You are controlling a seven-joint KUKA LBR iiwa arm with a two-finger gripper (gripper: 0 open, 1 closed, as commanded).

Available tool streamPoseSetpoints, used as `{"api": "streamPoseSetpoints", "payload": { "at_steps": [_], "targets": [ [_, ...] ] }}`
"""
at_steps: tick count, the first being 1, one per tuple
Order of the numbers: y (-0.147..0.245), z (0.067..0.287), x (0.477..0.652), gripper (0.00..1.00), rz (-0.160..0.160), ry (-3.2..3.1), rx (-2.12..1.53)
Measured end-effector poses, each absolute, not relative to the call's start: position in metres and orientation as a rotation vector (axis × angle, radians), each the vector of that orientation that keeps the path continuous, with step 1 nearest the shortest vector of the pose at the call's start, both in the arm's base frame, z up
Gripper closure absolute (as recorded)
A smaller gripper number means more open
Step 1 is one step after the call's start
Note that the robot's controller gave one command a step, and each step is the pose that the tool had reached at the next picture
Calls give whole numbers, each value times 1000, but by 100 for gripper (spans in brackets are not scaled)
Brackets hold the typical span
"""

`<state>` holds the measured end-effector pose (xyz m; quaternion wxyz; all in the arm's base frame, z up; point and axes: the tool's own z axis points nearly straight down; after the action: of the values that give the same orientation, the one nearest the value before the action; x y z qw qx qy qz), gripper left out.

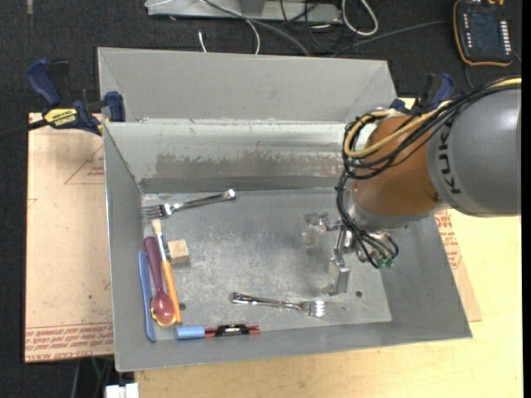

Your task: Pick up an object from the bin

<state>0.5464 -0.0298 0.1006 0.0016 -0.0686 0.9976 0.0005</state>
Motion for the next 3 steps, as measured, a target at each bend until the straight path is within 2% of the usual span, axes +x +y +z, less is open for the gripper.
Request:
{"api": "streamPoseSetpoints", "payload": {
  "at_steps": [1, 2, 3],
  "targets": [
    [-16, 162, 541, 0, -7, 3113, -240],
    [80, 100, 482, 0, 8, 3015, -855],
    [38, 70, 497, 0, -11, 3088, -407]
  ]
}}
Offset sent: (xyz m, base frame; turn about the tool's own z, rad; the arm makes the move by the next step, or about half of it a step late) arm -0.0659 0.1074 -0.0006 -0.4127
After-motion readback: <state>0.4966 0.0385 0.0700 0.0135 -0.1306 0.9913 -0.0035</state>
